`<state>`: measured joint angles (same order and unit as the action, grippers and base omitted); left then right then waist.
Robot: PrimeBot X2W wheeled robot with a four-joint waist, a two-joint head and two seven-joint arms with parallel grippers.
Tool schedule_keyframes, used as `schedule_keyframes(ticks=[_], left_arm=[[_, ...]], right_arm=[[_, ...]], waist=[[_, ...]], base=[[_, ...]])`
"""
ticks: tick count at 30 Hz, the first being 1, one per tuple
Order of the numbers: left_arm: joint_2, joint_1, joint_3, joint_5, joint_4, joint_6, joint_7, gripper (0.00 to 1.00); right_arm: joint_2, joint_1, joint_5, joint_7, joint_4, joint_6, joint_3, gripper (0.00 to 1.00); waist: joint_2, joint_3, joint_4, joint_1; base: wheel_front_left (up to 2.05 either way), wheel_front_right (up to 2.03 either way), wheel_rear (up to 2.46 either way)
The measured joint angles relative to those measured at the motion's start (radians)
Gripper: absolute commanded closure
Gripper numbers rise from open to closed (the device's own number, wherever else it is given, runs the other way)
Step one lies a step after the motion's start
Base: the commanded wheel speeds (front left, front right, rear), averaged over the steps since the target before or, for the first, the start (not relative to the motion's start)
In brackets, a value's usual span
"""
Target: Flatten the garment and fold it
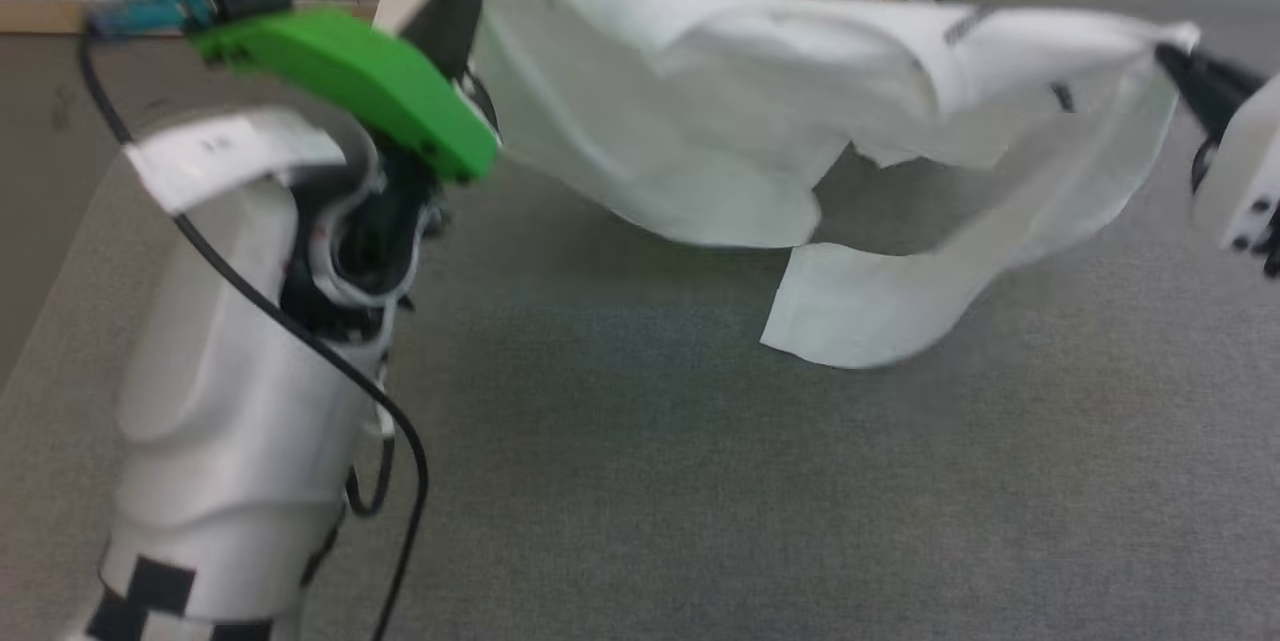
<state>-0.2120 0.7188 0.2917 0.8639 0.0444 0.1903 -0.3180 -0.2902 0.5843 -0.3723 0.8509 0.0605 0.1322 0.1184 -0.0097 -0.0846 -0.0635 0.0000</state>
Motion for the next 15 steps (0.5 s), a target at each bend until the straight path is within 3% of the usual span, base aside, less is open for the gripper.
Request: schedule_keyframes(ticks=[8, 15], left_arm=[[-0.011, 0.230, -0.024, -0.032, 0.079, -0.024, 0.030, 1.00], [-0.039, 0.366, -0.016, -0.084, 0.202, -0.031, 0.027, 1.00]], right_arm=[[0.010, 0.197, -0.039, -0.030, -0.052, 0.000, -0.023, 1.00], [0.022, 0.344, -0.034, -0.035, -0.161, 0.000, -0.040, 1.00]], waist=[[0.0000, 0.037, 0.002, 0.0000], [0.0000, 0.007, 0.004, 0.0000]], base=[[0.00, 0.00, 0.00], [0.00, 0.00, 0.00]])
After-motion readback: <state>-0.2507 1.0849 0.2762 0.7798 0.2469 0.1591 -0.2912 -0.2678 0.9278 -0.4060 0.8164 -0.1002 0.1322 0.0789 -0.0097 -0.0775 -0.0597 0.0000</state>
